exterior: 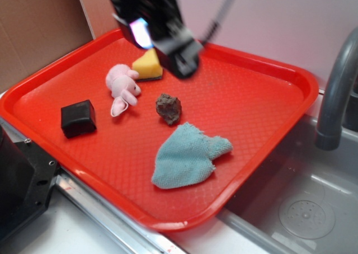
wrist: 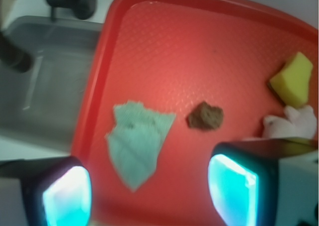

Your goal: Grab the blue cloth.

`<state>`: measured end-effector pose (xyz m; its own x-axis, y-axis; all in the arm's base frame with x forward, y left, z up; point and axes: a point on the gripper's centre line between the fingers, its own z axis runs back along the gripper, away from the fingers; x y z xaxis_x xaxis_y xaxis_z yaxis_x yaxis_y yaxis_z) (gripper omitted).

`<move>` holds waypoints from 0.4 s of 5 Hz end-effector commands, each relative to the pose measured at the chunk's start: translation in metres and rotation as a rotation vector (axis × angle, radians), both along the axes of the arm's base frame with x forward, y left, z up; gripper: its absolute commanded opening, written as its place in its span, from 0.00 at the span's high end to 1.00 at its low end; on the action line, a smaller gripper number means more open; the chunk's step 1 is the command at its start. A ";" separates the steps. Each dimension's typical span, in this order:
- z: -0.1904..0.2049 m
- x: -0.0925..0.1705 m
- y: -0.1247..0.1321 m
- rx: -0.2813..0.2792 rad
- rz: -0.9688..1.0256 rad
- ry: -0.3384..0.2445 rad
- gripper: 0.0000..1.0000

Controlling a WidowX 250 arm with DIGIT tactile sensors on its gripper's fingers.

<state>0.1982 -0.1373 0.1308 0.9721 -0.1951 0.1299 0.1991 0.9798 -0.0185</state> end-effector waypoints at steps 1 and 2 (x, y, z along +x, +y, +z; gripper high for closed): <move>-0.060 0.009 -0.023 -0.009 -0.191 0.026 0.00; -0.081 0.000 -0.021 -0.019 -0.240 0.064 0.00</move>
<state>0.1983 -0.1555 0.0423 0.9081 -0.4170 0.0394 0.4187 0.9064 -0.0566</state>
